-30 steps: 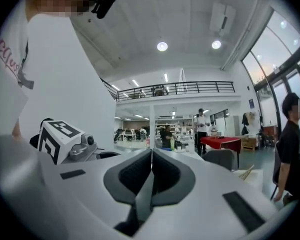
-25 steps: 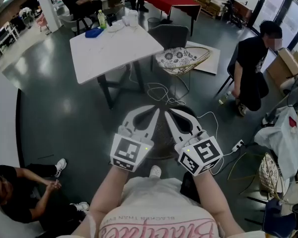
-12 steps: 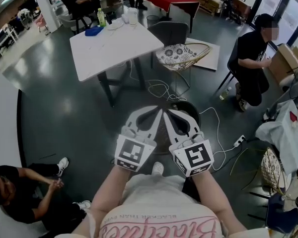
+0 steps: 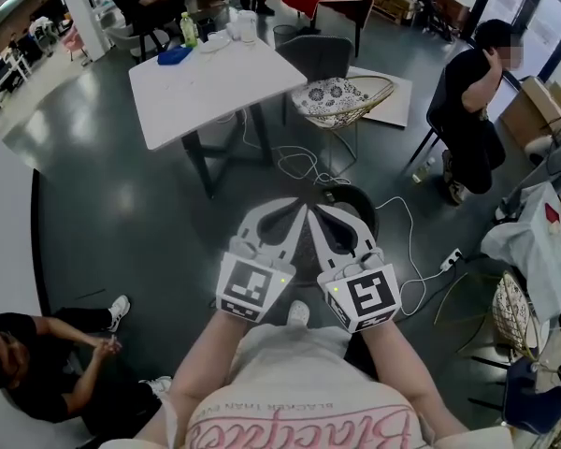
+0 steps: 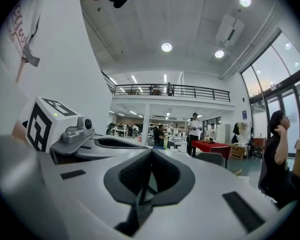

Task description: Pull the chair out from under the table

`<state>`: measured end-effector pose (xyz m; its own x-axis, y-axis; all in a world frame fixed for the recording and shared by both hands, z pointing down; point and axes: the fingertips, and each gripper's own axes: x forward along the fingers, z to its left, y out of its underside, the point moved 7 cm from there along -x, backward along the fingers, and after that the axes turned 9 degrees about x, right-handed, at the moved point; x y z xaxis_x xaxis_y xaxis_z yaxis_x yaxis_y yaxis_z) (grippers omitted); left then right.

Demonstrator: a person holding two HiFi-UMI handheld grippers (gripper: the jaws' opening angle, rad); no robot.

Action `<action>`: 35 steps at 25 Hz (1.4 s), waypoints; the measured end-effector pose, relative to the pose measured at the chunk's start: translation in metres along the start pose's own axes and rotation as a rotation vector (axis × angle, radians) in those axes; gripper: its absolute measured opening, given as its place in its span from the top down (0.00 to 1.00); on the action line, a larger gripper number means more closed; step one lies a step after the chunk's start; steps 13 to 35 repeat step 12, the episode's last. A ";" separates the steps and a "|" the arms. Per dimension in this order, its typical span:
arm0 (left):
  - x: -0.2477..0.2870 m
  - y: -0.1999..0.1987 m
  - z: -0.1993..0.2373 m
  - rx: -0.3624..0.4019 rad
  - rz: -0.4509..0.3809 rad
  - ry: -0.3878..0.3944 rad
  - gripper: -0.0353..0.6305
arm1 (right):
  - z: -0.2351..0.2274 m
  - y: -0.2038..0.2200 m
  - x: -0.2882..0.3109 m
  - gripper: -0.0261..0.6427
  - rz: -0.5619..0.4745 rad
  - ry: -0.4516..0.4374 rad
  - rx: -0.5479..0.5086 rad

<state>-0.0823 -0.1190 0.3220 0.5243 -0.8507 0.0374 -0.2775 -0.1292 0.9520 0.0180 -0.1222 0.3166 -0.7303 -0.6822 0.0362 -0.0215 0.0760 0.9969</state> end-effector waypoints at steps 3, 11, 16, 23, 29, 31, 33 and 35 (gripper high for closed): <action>0.000 0.001 0.000 0.001 -0.004 0.000 0.94 | 0.000 0.001 0.000 0.95 0.003 0.006 -0.007; 0.002 0.000 0.003 -0.008 -0.011 -0.005 0.94 | -0.003 0.004 0.001 0.95 0.006 0.026 -0.005; 0.001 0.000 0.003 -0.010 -0.013 -0.006 0.94 | -0.003 0.004 0.000 0.95 0.005 0.027 -0.005; 0.001 0.000 0.003 -0.010 -0.013 -0.006 0.94 | -0.003 0.004 0.000 0.95 0.005 0.027 -0.005; 0.001 0.000 0.003 -0.010 -0.013 -0.006 0.94 | -0.003 0.004 0.000 0.95 0.005 0.027 -0.005; 0.001 0.000 0.003 -0.010 -0.013 -0.006 0.94 | -0.003 0.004 0.000 0.95 0.005 0.027 -0.005; 0.001 0.000 0.003 -0.010 -0.013 -0.006 0.94 | -0.003 0.004 0.000 0.95 0.005 0.027 -0.005; 0.001 0.000 0.003 -0.010 -0.013 -0.006 0.94 | -0.003 0.004 0.000 0.95 0.005 0.027 -0.005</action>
